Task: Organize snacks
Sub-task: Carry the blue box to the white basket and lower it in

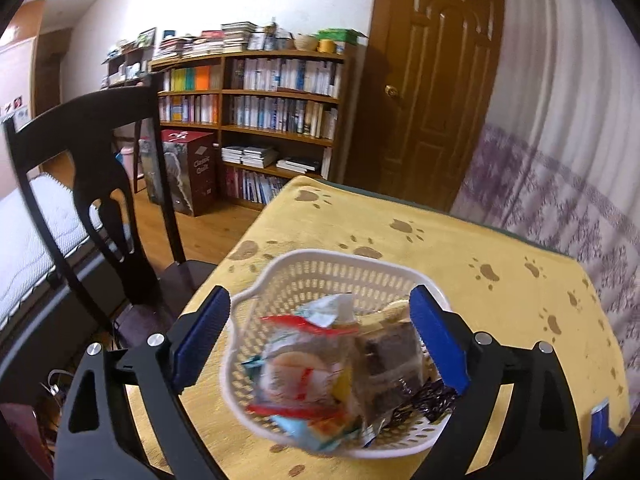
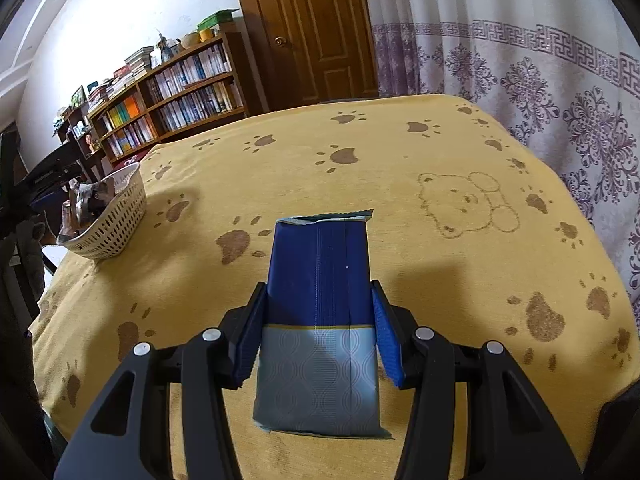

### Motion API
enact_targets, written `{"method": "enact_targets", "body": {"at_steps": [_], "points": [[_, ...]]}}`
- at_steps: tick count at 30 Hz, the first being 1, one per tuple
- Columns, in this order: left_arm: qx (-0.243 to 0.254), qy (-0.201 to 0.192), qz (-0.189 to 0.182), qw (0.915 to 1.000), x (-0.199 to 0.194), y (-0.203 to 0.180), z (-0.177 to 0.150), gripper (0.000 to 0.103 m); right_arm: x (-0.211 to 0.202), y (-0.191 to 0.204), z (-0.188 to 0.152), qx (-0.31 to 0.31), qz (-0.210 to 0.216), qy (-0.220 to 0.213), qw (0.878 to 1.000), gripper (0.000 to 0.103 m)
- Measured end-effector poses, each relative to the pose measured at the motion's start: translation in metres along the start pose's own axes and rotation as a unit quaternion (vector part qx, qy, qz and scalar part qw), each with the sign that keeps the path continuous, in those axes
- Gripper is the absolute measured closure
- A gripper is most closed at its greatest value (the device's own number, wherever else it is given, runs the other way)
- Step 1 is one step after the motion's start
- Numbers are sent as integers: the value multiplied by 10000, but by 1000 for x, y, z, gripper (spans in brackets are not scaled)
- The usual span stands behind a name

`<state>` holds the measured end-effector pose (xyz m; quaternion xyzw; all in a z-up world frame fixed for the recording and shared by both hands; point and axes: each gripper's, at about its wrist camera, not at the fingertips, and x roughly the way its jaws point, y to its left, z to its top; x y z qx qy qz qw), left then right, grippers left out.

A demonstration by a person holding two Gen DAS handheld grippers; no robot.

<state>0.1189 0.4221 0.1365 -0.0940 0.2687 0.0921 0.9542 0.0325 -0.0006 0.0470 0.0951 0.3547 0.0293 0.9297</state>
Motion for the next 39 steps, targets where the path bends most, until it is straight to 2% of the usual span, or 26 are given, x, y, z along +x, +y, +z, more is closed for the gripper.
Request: {"method": "enact_targets", "body": {"at_steps": [4,12,21,28,39], "points": [[-199,-174,161,9995,-18,18,-2,6,4,15,6,-117,140,17,9998,53],[-244,-401,538,9974,-42,40,-11,4,7,65,33,-496,648,-94,9966,53],[-393,-297,572,9971,-42,55,-22,3,17,152,74,-907,1494,-123,9845,53],[-254,-318,832,9957,-38,61,-28,3,42,215,101,-1001,1913,96,9764,53],[-347,-179,965,9946,-20,77,-33,3,95,270,121,-887,1978,552,9747,53]]}}
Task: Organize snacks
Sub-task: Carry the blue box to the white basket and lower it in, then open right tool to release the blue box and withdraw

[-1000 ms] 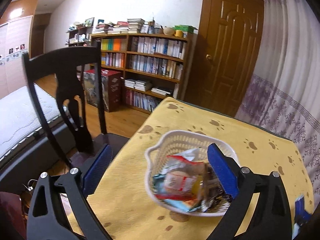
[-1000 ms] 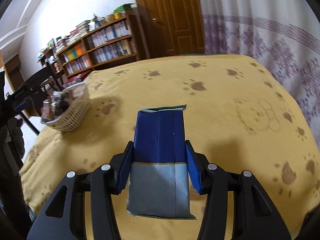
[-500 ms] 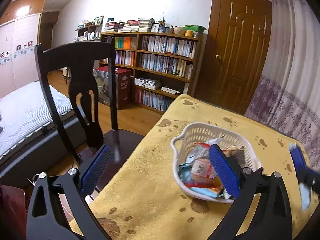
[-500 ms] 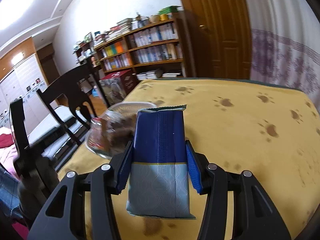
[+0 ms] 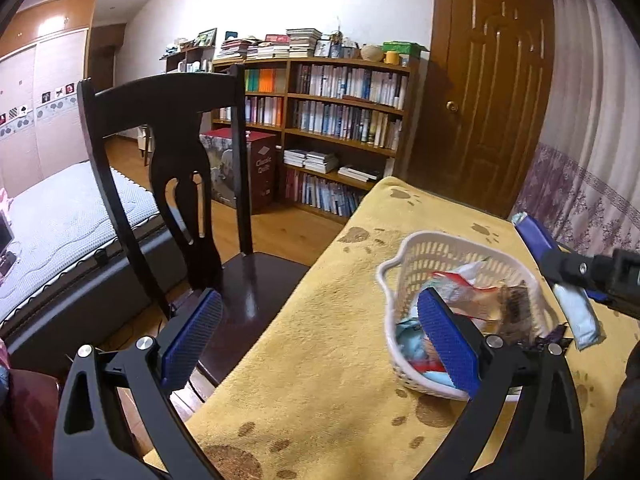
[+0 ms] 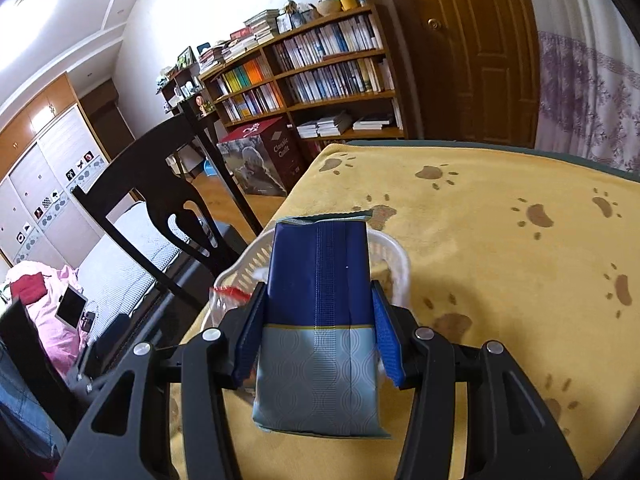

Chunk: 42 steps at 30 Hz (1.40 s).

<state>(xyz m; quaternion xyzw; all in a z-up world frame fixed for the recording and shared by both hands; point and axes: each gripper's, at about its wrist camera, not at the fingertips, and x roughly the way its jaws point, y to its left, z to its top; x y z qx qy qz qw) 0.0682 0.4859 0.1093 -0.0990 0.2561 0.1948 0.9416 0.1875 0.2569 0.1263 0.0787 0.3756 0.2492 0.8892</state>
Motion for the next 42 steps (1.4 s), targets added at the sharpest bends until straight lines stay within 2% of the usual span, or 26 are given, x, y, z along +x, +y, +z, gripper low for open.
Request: {"method": "enact_targets", "body": {"at_steps": [7,11,15,21,23,28,33,36,38,41,42], "points": [[-113,63,-26,9999,6,5,-1,3,34,6,12,173,169,269,9993,53],[-114,66,-66,9999,6,5,-1,3,49,3,10,175,-53,278,9994,48],[-132,65,-73,9999,6,4,-1,3,50,-7,6,261,-148,272,9992,47],[-131,69,-91,9998,5,5,-1,3,32,-12,4,372,-23,-40,9993,47],[-108,70,-105,9999,6,3,-2,3,34,-9,3,321,89,26,9994,47],[-118,68,-131,9998,7,2,-2,3,47,-10,-3,274,50,212,9994,45],[-134,79,-113,9998,7,1,-3,3,41,-15,0,406,263,194,9986,45],[-133,78,-128,9998,7,1,-3,3,23,-16,3,426,356,-44,9984,45],[-98,71,-149,9998,7,-3,-4,3,10,-15,3,384,304,-187,9986,45],[-67,54,-172,9998,5,-5,-4,3,-9,-14,-3,229,-8,-385,9990,34],[-64,49,-182,9998,5,-5,-4,3,-14,-14,-6,183,-142,-442,9988,34]]}}
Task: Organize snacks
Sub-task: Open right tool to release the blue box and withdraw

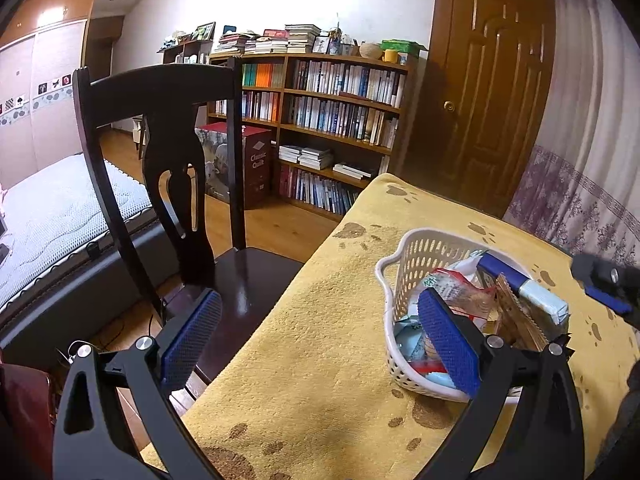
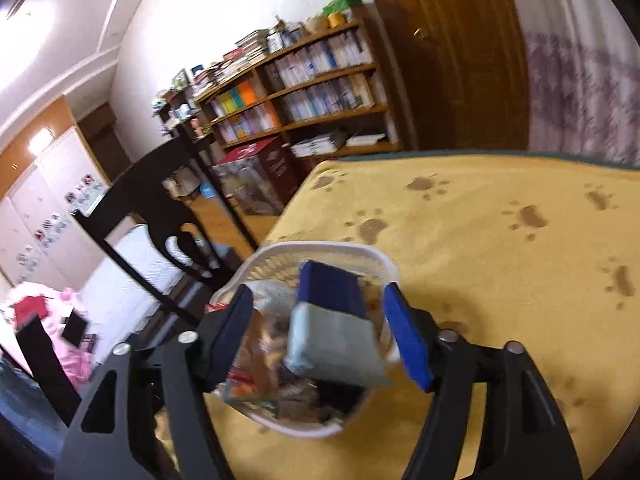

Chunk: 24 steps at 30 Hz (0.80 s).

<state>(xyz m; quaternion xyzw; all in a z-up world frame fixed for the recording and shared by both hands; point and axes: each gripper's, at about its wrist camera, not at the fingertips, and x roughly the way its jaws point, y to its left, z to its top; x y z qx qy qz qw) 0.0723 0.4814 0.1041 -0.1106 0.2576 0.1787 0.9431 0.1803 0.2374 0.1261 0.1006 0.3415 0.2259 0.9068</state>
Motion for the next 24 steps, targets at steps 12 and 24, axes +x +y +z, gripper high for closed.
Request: {"method": "enact_targets", "body": {"at_steps": [12,24], "points": [[324,-338,36,9989,-22,-16,2,3,-48,-7,-41,-350,-573,-216,9975,20],[553,-465,-32,9974,-36,-21,2,3,-74,18,-69,-1025,-919,-400,9897,8]]}}
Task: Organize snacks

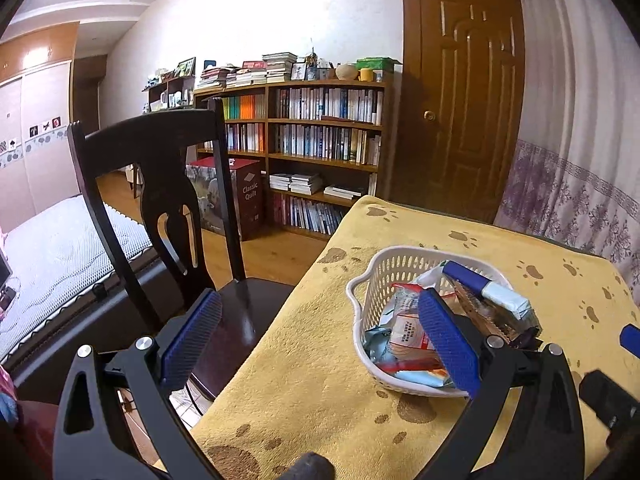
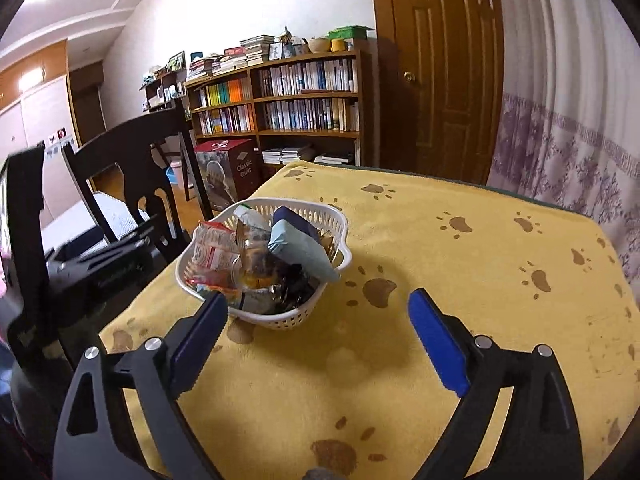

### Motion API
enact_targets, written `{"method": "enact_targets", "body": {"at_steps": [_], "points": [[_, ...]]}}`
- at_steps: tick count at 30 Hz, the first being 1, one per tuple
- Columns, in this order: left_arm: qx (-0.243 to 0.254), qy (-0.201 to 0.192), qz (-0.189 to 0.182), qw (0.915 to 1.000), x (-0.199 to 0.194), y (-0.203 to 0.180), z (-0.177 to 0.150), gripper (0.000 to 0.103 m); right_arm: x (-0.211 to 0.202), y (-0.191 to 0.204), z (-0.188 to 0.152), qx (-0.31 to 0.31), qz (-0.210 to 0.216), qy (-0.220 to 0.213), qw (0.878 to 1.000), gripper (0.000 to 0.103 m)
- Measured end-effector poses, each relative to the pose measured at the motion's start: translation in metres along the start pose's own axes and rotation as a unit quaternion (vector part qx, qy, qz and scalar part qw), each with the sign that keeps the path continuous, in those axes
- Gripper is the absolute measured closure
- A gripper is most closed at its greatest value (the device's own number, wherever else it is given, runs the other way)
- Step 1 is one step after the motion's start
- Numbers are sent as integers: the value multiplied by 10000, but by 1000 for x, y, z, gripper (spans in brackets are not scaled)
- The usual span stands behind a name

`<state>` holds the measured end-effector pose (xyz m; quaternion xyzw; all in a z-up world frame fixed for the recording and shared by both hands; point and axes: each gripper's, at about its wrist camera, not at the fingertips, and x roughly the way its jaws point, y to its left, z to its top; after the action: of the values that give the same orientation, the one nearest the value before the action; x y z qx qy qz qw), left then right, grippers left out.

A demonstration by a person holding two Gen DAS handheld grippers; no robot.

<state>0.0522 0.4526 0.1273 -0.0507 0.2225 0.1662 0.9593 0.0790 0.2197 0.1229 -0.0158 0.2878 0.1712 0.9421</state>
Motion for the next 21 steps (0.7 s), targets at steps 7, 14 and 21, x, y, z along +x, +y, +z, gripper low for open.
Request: {"method": "enact_targets", "body": {"at_steps": [7,14,21], "points": [[569,6,-47,9984,-13,-19,1,3,-6,8,-9,-100,-146,-7,9998,5],[795,-110,-28,9968,-34,-22,2,3,-16,16,-12,-234,-263,-61,9994,5],[1132,-277,110,9931,-59,-18,0,3,-25,29,-15,-401,-309,-127,9986,5]]}}
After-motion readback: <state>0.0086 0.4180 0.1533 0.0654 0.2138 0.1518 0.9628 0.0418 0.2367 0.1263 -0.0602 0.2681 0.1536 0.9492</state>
